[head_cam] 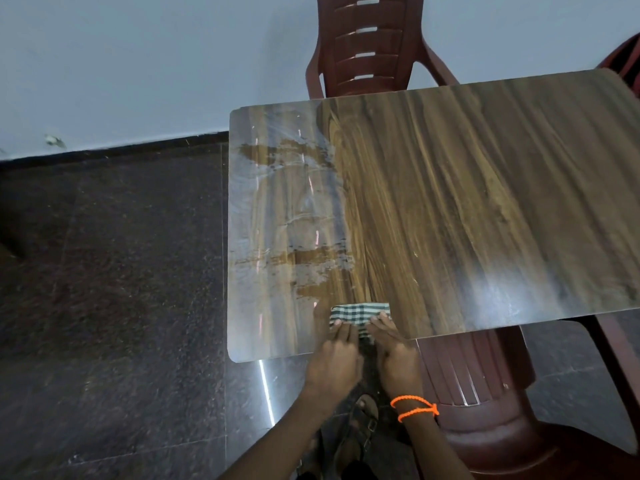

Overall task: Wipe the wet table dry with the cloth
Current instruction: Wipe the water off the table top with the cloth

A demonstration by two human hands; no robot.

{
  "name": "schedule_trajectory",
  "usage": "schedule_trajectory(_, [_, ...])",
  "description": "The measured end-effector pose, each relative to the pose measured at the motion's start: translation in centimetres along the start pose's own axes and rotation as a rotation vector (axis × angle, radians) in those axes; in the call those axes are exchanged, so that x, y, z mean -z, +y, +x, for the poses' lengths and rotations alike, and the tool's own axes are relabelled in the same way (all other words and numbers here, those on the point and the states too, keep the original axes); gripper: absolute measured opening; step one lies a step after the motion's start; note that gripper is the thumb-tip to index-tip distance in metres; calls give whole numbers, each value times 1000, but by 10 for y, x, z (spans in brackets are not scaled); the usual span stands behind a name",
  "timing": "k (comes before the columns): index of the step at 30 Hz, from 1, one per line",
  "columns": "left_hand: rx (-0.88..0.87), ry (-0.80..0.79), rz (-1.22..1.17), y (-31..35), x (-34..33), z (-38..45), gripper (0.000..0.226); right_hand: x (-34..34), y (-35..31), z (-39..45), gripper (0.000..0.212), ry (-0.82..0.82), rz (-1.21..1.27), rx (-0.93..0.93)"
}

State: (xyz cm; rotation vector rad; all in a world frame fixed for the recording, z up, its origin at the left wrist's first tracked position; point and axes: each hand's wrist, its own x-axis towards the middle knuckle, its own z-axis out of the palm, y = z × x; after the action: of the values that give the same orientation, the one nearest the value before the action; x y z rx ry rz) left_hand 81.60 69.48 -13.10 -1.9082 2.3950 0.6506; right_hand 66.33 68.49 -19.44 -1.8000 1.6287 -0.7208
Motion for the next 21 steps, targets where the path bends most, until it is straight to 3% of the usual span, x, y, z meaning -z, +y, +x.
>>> schedule_trajectory(7, [10,15,78,-32,10,40,46,-16,-34,58,42,41,-58,-18])
schedule_trajectory(13, [37,34,17,-78,7,6,45,-52,-64,35,42,-50,-30,54])
schedule_trajectory(17, [62,13,-1,-62,-12,-28,52,-41,-51,1,49,-126,-49,162])
schedule_trajectory(21, [58,-58,7,-36,-22,-18,53,-17,-23,-1,47,-131,-62,131])
